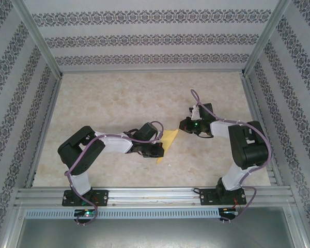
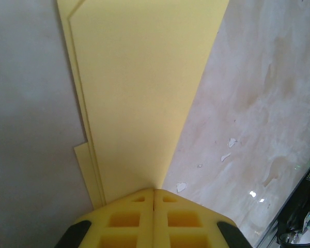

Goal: Fold a paper plane with a square sheet of paper (fold left side to right side)
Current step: Fold the wing for the fifth time at the center of the table.

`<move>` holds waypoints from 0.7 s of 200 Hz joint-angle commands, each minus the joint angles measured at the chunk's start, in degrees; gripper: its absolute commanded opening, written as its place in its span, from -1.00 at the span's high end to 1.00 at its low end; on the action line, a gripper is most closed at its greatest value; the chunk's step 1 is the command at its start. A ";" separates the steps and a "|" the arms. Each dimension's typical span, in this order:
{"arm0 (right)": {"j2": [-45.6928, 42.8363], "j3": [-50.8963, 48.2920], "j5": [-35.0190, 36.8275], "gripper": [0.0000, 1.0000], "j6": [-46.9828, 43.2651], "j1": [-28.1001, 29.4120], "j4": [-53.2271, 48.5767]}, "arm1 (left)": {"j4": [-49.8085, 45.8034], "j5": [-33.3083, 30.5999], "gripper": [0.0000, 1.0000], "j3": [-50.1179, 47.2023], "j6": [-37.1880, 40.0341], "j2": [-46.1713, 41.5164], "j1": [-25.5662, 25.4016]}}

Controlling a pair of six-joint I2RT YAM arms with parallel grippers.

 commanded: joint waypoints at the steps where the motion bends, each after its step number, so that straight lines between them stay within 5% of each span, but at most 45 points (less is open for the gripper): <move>1: -5.82 0.03 -0.36 1.00 -1.14 -0.20 -2.99 | -11.13 -5.56 0.93 -2.87 1.00 1.56 -0.63; 68: -12.40 -6.81 -1.75 1.00 6.50 8.68 0.67 | -11.12 -5.67 0.93 -2.36 1.21 1.50 -0.70; 103: -10.00 -6.77 1.10 0.68 7.74 12.31 2.21 | -11.16 -5.72 0.93 -2.14 1.22 1.49 -0.71; 140: -6.23 -5.74 1.36 0.63 7.67 12.68 3.07 | -11.26 -5.67 0.93 -1.98 1.26 1.44 -0.71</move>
